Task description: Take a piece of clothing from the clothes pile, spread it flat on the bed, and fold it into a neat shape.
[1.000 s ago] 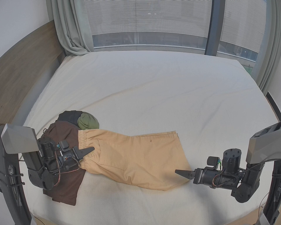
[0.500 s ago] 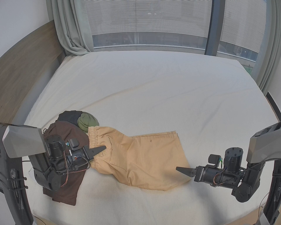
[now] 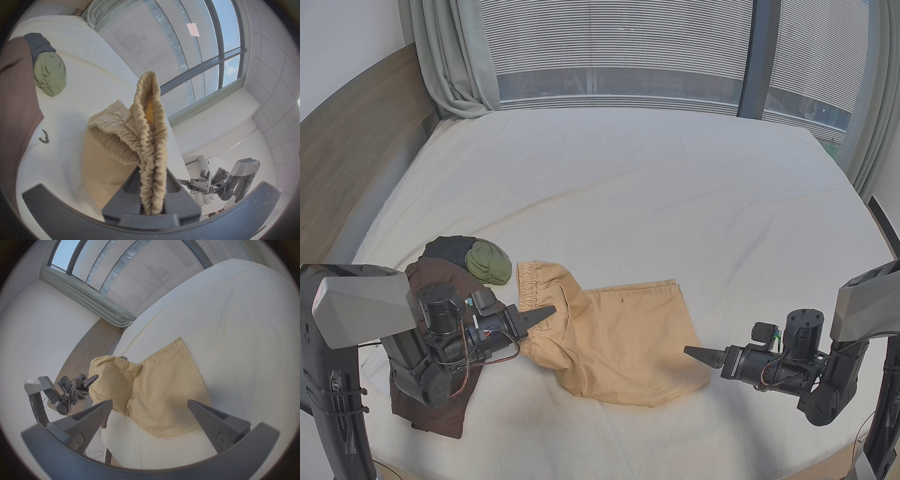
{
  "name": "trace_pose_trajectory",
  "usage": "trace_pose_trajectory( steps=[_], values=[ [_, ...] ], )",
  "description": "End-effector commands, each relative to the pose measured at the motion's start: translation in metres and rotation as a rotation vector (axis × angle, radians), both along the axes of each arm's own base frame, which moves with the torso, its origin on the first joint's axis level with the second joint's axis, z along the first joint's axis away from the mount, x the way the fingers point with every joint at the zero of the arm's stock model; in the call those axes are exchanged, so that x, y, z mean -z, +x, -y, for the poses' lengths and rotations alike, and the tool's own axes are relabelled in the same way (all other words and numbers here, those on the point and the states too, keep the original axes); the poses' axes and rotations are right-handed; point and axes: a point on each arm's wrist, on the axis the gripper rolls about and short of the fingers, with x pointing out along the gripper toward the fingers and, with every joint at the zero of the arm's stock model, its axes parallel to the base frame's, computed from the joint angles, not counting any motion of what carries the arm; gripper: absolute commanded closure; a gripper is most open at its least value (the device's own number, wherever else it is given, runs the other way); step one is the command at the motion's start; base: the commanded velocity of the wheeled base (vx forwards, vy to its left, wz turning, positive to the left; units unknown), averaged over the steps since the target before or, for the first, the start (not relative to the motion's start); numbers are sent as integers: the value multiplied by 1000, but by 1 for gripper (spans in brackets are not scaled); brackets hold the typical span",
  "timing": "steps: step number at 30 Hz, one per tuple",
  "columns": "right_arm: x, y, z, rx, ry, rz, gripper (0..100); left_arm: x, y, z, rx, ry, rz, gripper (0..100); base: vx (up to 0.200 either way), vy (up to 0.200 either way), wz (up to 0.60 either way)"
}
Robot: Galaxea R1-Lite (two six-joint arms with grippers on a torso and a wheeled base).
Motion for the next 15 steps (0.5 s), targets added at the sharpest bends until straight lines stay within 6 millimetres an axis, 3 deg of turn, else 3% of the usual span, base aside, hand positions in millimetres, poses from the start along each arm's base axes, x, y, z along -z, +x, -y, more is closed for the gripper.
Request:
trace_pose_trajectory(
  steps=[1, 15],
  values=[
    [-2, 5, 6, 25, 5, 13, 0, -1, 2, 14, 28, -6, 13, 100, 0, 0, 0],
    [-4, 17, 20, 87, 12, 35, 0, -1, 10, 61, 104, -30, 4, 100, 0, 0, 0]
  ],
)
